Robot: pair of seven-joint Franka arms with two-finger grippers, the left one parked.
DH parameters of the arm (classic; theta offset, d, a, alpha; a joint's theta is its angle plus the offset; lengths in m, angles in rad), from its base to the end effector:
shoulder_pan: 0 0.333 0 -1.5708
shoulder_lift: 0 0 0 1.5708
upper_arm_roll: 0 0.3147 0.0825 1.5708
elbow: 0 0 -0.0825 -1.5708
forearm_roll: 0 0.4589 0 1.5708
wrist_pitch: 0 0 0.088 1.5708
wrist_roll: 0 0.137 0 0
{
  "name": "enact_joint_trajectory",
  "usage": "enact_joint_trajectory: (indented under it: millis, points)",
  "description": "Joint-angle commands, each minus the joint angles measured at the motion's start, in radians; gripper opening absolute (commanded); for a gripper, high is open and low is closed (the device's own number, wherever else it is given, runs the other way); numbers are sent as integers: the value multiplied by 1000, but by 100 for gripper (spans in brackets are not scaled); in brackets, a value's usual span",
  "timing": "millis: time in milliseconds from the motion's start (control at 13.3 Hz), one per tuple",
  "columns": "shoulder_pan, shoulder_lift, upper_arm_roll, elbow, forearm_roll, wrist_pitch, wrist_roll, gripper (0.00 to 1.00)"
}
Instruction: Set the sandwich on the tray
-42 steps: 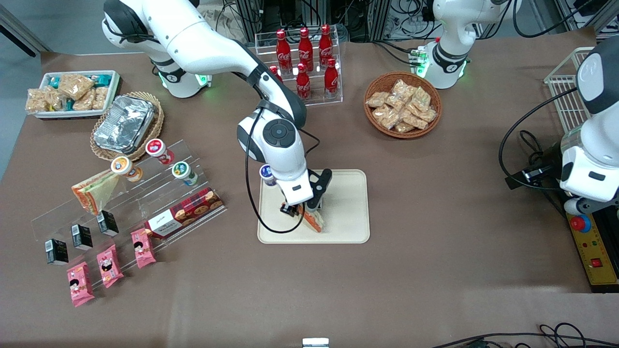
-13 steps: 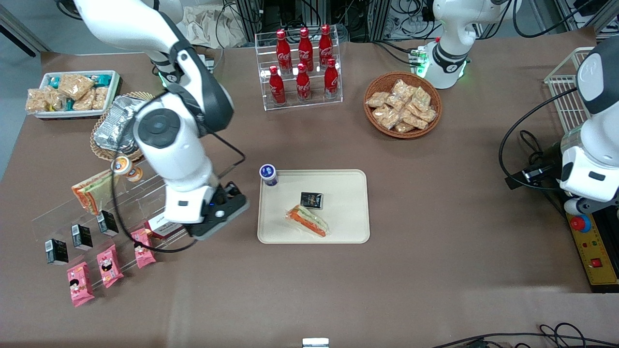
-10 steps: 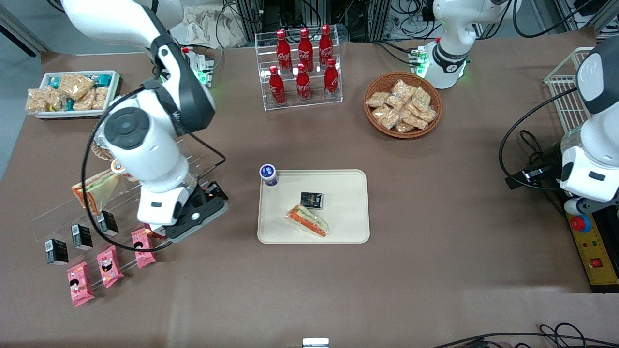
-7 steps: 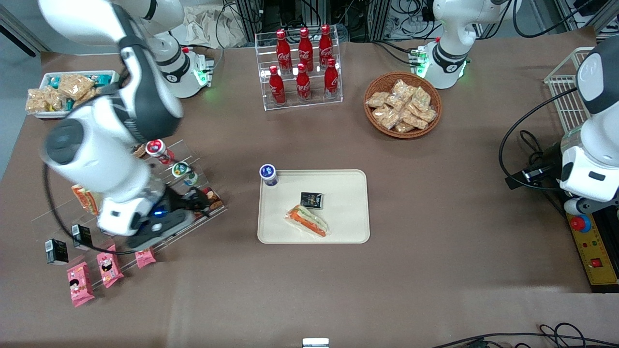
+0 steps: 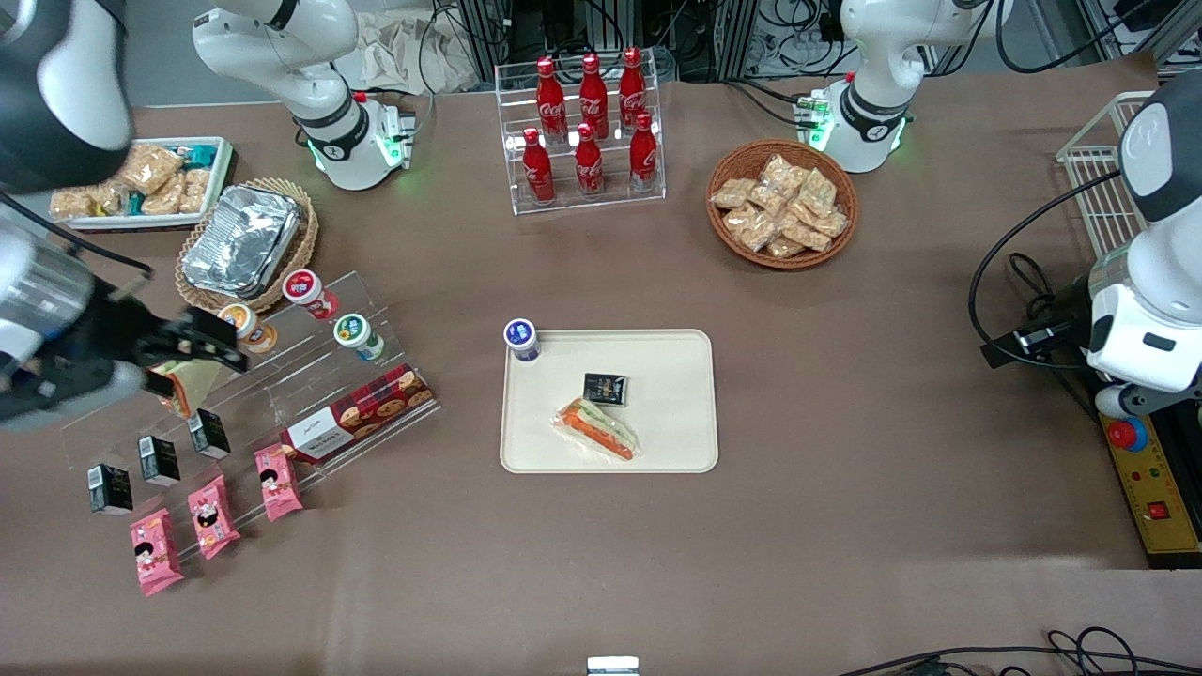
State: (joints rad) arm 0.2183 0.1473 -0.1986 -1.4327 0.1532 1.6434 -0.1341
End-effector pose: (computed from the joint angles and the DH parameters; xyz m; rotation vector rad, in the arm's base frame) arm 0.6825 0.0420 0.5821 -3.0108 -0.2274 -0.1105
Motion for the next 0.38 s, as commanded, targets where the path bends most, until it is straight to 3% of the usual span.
enact_joint_trajectory:
  millis: [0,300]
  points:
    - [19,-43,8,-5,-121,-80,222,97]
    - [56,-52,11,-3,-219,-117,260,98]
